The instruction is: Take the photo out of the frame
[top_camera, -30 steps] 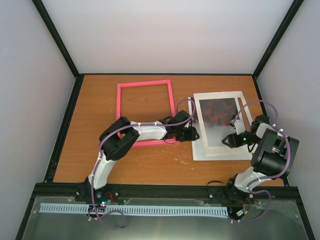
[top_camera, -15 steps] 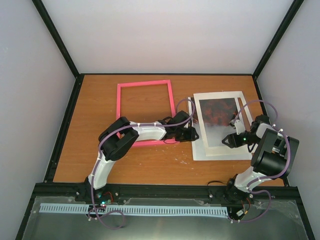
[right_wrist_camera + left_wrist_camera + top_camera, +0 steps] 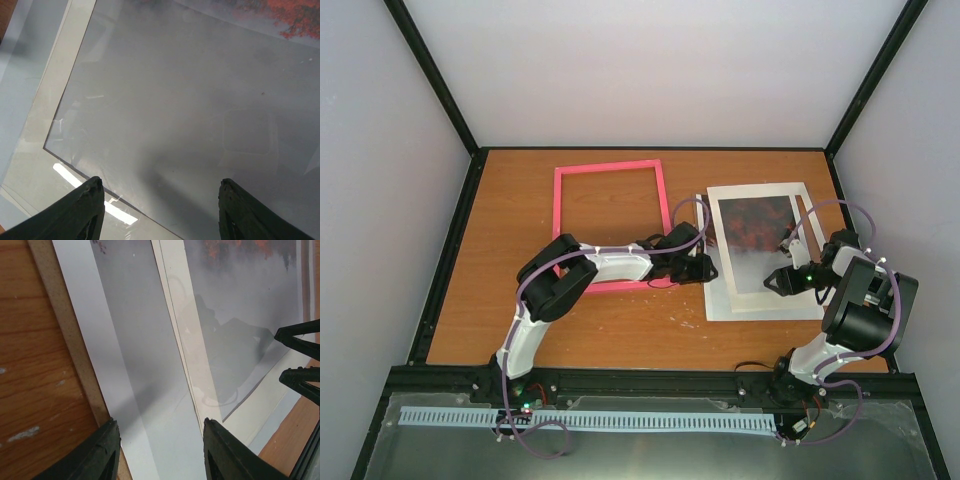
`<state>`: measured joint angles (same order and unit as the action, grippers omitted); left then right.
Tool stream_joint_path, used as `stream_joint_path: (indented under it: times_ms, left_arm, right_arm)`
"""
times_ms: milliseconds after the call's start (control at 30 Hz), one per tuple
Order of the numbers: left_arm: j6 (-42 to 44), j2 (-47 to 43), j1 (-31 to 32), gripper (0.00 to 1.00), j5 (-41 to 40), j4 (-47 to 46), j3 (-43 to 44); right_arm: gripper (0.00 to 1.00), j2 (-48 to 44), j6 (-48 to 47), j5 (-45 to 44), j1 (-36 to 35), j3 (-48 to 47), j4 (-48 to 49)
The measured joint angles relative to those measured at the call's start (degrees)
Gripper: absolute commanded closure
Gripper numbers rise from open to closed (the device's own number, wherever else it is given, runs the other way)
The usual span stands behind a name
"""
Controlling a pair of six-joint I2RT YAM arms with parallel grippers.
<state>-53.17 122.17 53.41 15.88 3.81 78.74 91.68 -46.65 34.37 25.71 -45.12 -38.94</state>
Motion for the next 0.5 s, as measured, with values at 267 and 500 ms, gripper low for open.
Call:
stream_joint_path:
  times_ms: [267,500]
  left_arm:
    - [-0.68,0.17,0.02,0.49,-0.26,0.17,0.42]
    - [-1.31,2.78,-0.22,0.49,0.15,-0.44,3.82]
  right_arm:
    - [0.38,0.0,0.0,0.02,0.0,0.02,0.0]
    - [0.38,0.0,0.0,-0.13,0.0,-0.02,0.5]
